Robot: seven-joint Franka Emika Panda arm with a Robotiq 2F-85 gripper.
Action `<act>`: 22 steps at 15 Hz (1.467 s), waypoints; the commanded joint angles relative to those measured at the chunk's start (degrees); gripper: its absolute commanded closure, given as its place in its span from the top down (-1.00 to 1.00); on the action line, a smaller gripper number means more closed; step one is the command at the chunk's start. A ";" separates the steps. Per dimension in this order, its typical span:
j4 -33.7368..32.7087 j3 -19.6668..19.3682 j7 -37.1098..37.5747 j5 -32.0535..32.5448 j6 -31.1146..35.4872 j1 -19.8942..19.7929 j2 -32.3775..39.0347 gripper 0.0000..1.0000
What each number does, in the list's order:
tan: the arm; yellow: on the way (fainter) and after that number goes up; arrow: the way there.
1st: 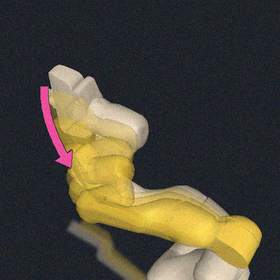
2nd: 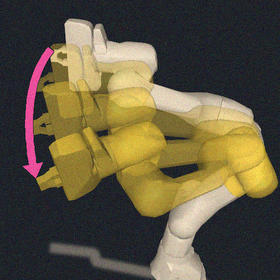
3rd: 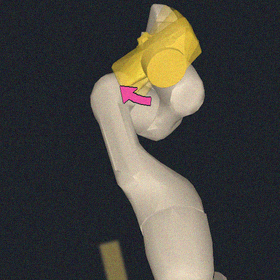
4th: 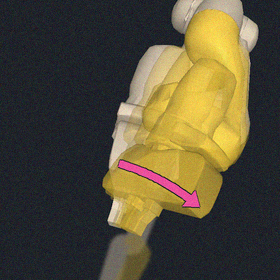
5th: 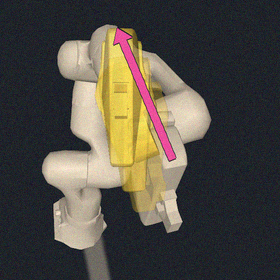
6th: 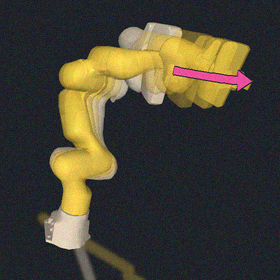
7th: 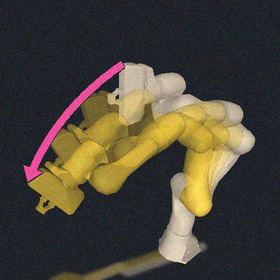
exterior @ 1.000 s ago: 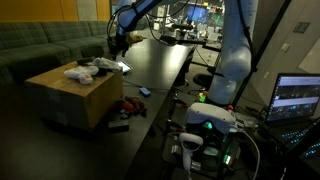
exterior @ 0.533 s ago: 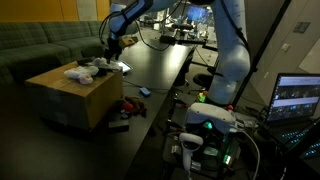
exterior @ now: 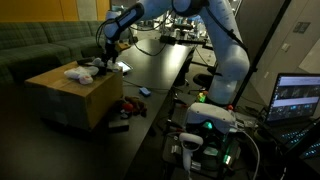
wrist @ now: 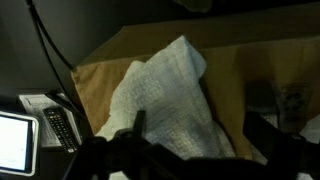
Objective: Put the white towel on the table, then the blue sponge on the box, the right duster on the table, the moose doll on the box, the duster on the table, the turnip plushie on the box, the plastic on the table and finally the first left duster on the box
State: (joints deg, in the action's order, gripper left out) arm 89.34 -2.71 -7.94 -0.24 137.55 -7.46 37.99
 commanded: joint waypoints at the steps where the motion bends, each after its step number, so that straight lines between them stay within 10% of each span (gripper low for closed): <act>1: -8.25 -0.13 -0.64 0.43 -2.29 -1.08 5.42 1.00; 10: -14.94 -0.71 -0.34 1.85 -5.70 -1.11 10.66 0.92; 11: -15.04 -0.83 -0.20 2.26 -5.62 -1.05 10.88 0.46; 22: -5.84 -1.81 -0.45 5.25 -3.88 -0.87 2.70 -0.78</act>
State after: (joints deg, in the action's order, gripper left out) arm 77.65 -4.02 -8.06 4.12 132.92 -8.73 46.18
